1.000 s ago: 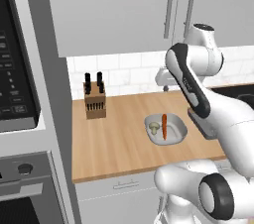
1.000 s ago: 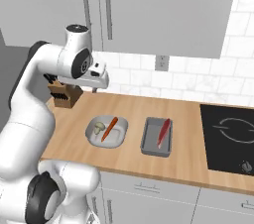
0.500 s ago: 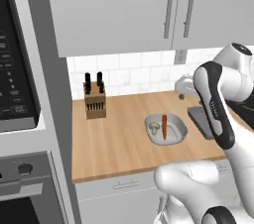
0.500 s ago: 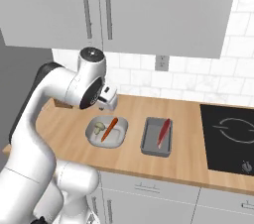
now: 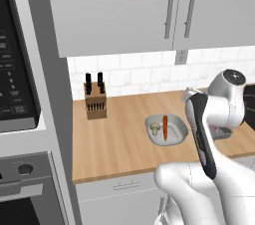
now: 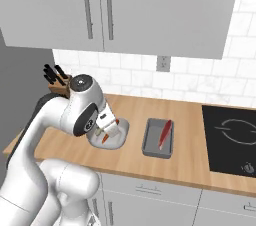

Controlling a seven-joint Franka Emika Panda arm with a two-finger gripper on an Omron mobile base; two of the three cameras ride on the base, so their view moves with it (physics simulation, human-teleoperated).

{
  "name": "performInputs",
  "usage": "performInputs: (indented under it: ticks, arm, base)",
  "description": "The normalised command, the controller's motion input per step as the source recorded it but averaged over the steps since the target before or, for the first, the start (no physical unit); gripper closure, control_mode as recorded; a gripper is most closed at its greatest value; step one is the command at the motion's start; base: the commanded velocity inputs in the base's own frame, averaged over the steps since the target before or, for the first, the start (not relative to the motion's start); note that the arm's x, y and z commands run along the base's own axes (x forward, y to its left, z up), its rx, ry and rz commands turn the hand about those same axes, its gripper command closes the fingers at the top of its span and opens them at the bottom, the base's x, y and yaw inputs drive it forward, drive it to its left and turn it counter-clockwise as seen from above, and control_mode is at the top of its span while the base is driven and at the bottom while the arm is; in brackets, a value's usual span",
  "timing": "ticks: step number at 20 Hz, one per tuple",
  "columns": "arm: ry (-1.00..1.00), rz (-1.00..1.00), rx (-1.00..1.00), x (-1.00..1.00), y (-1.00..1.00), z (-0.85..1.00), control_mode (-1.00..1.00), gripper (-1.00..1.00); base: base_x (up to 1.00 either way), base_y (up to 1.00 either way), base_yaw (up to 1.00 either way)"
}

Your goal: Take the meat container that has the steak and place it on the second highest rack of the freezer. Then take the vegetable container that has the carrot and mushroom and place it on the highest rack of the freezer.

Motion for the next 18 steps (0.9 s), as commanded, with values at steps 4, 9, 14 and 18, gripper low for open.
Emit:
performInputs:
  ticks: [4, 9, 14, 18]
  arm:
    - [0.19, -0.52, 0.08, 0.00, -0.39, -0.54, -1.00, -1.00]
    - [0.19, -0.41, 0.13, 0.02, -0.54, -0.34, -1.00, -1.00]
    - [0.13, -0.01, 0.31, 0.01, -0.93, -0.22, -1.00, -1.00]
    - [0.18, 0.00, 0.22, 0.23, -0.60, -0.40, -1.00, -1.00]
  base:
    - [0.00, 0.00, 0.00]
    - [0.00, 0.00, 0.00]
    - [0.00, 0.00, 0.00]
    - [0.00, 0.00, 0.00]
